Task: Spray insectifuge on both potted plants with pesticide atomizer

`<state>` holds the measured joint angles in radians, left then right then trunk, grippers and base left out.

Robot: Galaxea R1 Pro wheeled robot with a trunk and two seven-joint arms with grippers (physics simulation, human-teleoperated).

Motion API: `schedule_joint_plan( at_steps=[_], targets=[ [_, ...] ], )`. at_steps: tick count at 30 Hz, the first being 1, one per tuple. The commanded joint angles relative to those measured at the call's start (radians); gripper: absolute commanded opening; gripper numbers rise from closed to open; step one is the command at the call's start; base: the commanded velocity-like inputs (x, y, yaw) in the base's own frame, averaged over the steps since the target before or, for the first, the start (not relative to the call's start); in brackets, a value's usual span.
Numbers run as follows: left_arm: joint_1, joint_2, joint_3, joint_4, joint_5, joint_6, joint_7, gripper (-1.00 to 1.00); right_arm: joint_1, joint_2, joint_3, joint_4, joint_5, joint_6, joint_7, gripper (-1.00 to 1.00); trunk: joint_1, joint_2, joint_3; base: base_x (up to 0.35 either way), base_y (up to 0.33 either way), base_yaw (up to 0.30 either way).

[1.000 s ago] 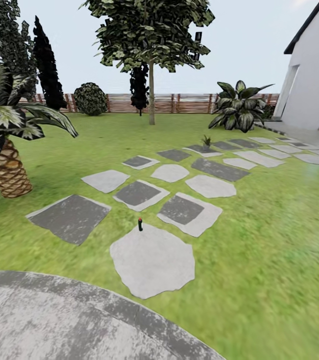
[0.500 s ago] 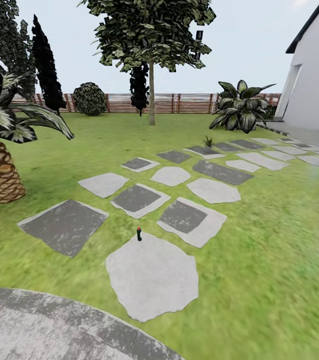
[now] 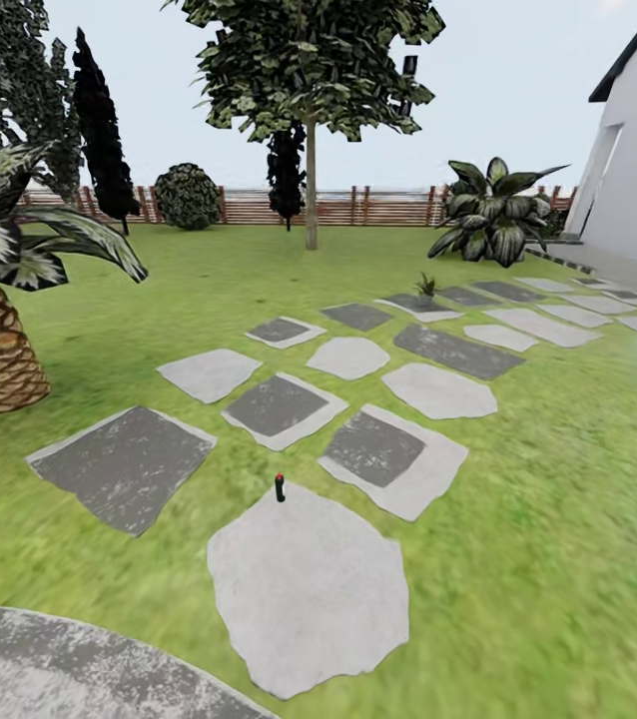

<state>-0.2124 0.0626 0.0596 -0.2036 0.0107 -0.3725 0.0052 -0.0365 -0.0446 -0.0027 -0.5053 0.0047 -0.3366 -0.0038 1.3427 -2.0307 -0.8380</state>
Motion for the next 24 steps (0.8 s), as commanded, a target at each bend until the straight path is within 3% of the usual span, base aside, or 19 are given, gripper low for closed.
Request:
schedule_joint_plan(
  at_steps=[1,6,24],
  targets=[
    [-0.001,0.0,0.003,0.001,0.001,-0.003,-0.001,1.0,0.0,0.0,0.0,0.001,0.0,-0.003,0.0,1.0,0.0,0.0,-0.002,0.34,-0.089,0.194],
    [-0.001,0.0,0.003,0.001,0.002,-0.003,-0.001,1.0,0.0,0.0,-0.002,0.0,0.0,-0.004,-0.001,1.0,0.0,0.0,-0.005,0.34,-0.112,0.129],
    [-0.001,0.002,0.004,0.001,0.003,-0.003,-0.001,1.0,0.0,0.0,-0.005,0.0,0.0,-0.004,-0.001,1.0,0.0,0.0,-0.005,0.34,-0.125,0.011]
  ],
)
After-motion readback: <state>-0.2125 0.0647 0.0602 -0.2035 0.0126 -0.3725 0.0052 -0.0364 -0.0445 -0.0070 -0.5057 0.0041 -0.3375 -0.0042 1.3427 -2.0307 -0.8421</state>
